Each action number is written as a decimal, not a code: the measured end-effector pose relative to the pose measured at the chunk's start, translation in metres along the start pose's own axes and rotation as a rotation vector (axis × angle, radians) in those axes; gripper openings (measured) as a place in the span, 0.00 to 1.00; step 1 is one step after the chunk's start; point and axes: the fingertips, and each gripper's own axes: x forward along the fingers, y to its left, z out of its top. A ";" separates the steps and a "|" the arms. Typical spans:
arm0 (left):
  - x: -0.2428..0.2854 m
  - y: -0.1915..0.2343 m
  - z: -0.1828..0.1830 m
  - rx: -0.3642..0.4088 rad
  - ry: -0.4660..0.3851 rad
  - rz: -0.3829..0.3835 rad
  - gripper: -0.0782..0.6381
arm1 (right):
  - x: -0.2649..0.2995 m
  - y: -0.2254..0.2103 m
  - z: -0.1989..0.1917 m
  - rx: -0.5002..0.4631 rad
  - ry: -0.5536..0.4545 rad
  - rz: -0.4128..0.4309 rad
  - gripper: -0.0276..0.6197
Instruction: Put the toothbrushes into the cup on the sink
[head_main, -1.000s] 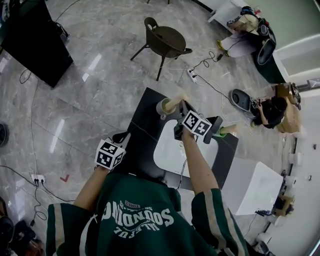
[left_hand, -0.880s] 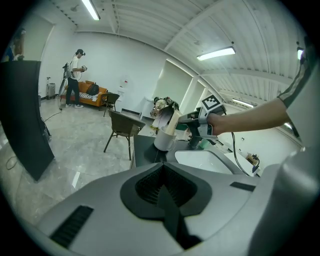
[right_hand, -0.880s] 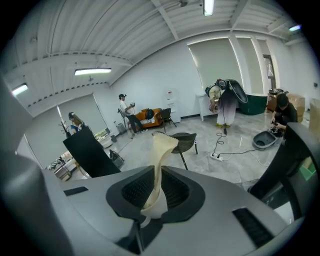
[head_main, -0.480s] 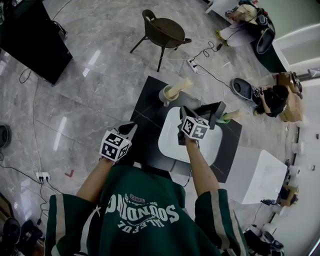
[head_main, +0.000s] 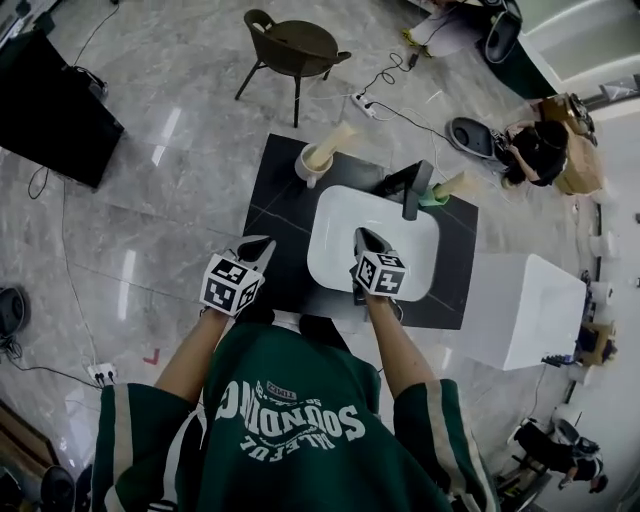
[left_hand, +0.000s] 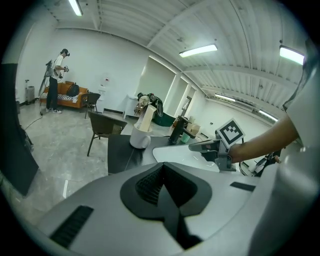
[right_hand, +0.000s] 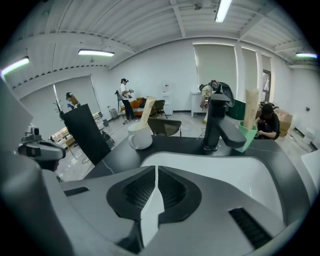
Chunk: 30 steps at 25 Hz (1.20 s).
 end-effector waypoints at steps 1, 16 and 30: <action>0.003 -0.004 0.001 0.004 0.005 -0.003 0.12 | -0.004 -0.002 -0.008 0.007 0.002 -0.001 0.12; 0.062 -0.099 0.043 0.084 0.025 -0.033 0.12 | -0.097 -0.075 0.001 0.091 -0.155 -0.022 0.11; 0.112 -0.151 0.068 0.112 -0.004 0.032 0.12 | -0.134 -0.126 0.040 0.020 -0.303 0.034 0.11</action>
